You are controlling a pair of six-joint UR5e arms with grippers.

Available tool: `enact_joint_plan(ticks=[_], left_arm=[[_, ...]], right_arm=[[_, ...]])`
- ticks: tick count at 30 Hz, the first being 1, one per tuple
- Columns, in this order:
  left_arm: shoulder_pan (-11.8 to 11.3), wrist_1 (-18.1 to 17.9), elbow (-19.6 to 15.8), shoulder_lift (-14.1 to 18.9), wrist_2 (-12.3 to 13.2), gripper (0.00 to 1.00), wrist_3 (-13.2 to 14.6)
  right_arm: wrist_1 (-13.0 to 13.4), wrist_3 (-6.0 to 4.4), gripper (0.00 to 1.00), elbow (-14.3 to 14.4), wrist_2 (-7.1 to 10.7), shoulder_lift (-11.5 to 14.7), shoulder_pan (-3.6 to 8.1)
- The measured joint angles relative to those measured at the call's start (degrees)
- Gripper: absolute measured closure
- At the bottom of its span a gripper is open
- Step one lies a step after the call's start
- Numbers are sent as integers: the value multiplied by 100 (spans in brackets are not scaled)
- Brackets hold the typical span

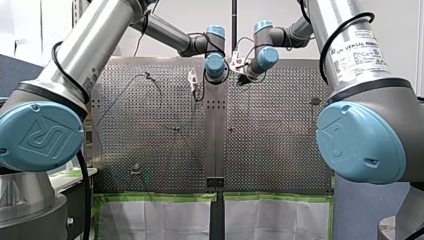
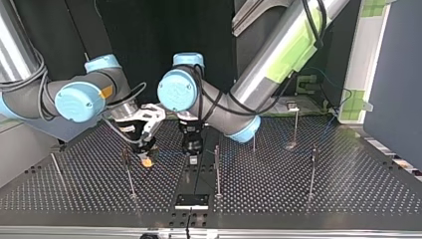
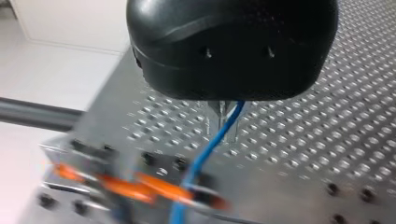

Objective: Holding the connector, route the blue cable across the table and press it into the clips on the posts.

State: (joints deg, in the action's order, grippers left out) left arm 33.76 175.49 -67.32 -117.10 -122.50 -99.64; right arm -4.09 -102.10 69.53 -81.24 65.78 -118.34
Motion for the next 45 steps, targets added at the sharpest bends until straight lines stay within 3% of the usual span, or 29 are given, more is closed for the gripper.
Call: enact_joint_plan(ticks=[6, 20, 26, 33, 45], left_arm=[[16, -262, -370, 148, -30, 100, 16], [-7, -989, -1153, 159, 27, 100, -64], [-35, -1360, -1523, 156, 58, 100, -83], [-59, -1814, -1980, 82, 355, 100, -74], [-120, -2510, -2674, -139, 862, 100, -70]], right_arm=[[3, 9, 100, 168, 0, -6, -11], [5, 40, 100, 421, 5, -1, -53], [24, 120, 100, 702, -18, -3, -67], [214, 167, 100, 1105, -35, -5, -68], [760, 127, 100, 1697, -32, -10, -89]])
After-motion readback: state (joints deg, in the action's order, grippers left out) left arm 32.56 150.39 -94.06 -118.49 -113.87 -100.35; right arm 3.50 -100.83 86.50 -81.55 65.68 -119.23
